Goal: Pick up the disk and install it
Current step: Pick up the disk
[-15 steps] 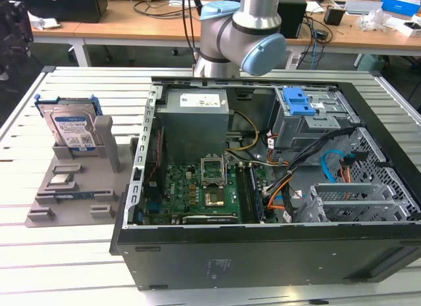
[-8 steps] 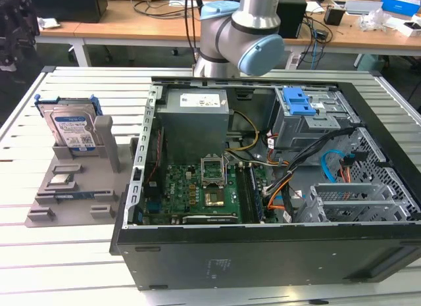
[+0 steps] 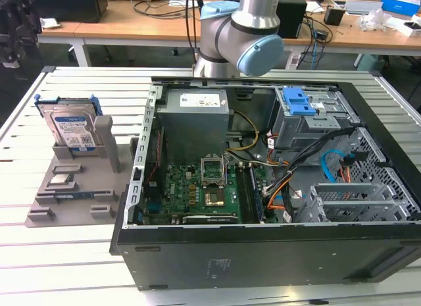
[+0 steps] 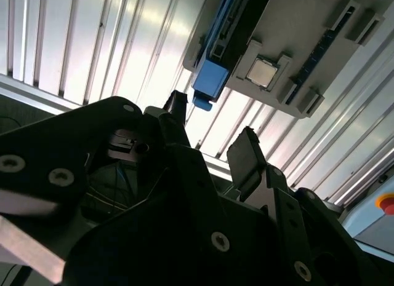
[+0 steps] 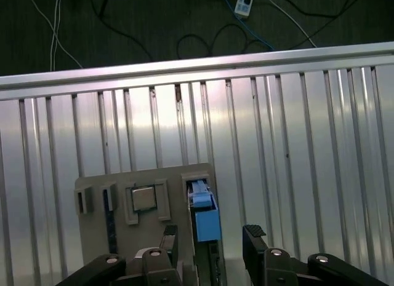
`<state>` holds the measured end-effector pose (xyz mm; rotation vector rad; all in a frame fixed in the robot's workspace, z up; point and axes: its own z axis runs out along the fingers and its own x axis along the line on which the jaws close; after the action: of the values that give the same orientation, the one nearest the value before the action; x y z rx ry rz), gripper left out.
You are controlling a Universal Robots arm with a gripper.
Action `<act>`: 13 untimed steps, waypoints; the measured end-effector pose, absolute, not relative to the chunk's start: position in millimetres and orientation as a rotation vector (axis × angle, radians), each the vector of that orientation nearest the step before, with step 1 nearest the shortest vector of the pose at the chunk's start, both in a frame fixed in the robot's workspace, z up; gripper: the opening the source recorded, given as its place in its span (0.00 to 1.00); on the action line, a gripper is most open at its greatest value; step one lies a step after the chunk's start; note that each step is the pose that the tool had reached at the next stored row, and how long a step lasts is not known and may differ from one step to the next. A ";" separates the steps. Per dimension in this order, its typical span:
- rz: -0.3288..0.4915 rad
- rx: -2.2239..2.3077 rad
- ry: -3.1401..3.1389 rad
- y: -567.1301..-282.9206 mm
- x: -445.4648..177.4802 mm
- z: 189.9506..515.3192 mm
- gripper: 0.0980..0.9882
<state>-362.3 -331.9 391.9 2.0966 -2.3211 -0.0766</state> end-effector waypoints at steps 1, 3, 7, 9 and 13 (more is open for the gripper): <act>-0.077 2.097 -2.321 -331.7 -362.3 391.0 0.50; -0.077 2.096 -2.321 -331.5 -362.3 388.3 0.50; -0.077 2.096 -2.321 -330.7 -362.4 382.3 0.50; -0.077 2.096 -2.321 -330.3 -362.3 378.9 0.50; -0.076 2.096 -2.321 -329.9 -362.3 370.4 0.50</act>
<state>-362.3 -329.9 370.4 2.0964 -2.3208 -0.0763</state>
